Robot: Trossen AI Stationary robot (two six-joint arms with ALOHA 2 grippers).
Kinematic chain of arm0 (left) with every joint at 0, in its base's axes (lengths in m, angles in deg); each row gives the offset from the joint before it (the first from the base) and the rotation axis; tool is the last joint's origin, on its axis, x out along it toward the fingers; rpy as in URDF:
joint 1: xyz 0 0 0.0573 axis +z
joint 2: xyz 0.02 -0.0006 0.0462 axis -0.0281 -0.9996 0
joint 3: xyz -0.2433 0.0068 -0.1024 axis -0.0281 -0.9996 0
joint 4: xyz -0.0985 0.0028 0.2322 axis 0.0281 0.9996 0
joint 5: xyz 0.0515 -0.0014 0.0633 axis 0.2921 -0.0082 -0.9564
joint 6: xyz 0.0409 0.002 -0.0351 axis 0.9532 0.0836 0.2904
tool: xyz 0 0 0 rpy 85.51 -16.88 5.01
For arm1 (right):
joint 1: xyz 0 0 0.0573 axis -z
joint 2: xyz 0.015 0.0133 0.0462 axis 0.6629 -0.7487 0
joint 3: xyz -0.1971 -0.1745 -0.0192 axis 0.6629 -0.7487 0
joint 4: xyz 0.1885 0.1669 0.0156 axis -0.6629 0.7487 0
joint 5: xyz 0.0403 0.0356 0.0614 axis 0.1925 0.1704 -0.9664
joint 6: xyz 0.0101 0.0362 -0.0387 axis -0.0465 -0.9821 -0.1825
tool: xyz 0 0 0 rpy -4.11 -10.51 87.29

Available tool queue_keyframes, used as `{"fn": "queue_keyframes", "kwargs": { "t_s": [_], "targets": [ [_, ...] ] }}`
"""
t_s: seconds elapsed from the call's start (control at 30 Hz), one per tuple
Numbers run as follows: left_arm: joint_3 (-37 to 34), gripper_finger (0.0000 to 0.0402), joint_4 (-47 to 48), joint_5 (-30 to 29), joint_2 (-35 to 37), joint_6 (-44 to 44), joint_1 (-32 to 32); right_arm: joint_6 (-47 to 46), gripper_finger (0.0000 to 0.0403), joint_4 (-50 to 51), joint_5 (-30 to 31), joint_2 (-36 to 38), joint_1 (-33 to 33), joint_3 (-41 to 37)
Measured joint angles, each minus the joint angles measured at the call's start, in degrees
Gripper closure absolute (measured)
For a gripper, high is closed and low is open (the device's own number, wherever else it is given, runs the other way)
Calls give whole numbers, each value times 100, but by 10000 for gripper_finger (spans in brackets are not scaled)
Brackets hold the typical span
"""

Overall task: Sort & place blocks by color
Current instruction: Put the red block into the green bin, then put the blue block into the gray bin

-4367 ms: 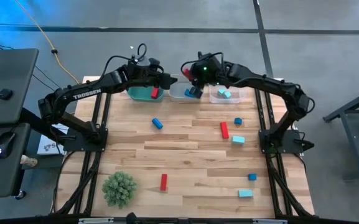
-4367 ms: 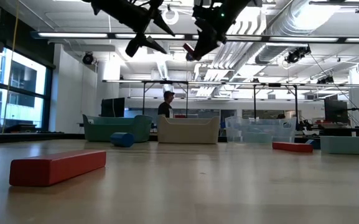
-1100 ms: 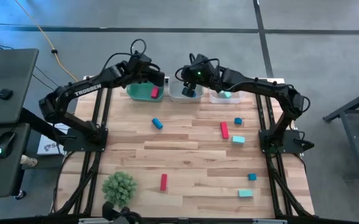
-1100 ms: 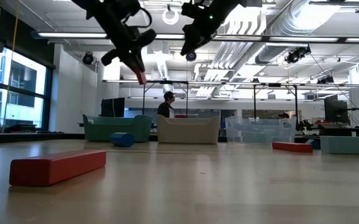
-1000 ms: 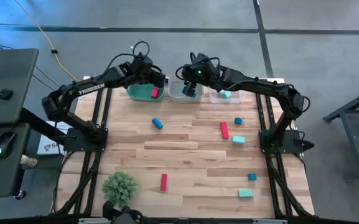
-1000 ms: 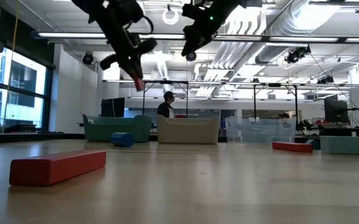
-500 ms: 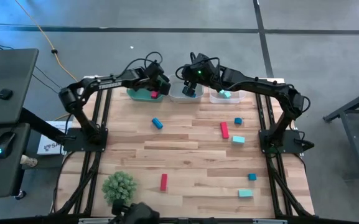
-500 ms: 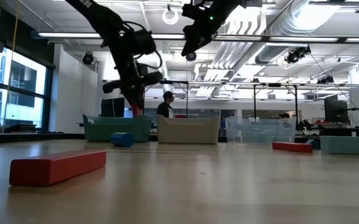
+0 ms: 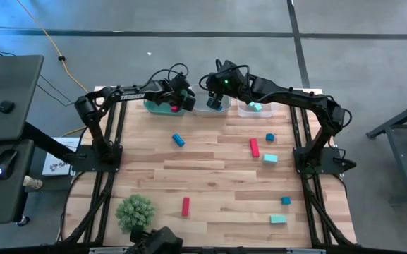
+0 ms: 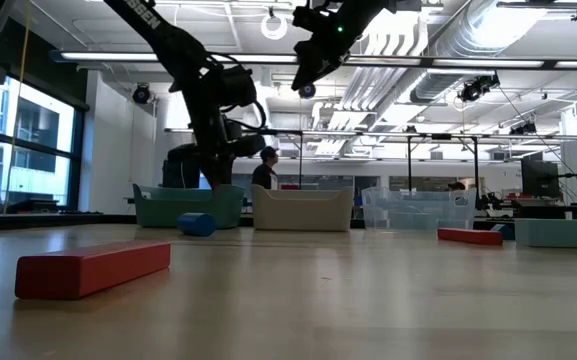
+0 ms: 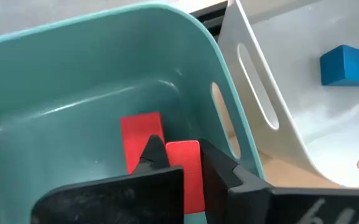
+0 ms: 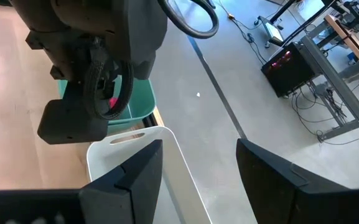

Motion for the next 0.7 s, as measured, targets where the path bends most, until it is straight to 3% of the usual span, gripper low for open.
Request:
{"fn": "queue_keyframes", "kwargs": {
  "t_s": [0.4,0.7],
  "targets": [
    [-4,387,-6,4,0,44,-17,0,208,0,0,0,0,0],
    [-7,382,-122,716,0,384,217,1,208,0,1,0,0,0]
  ]
}}
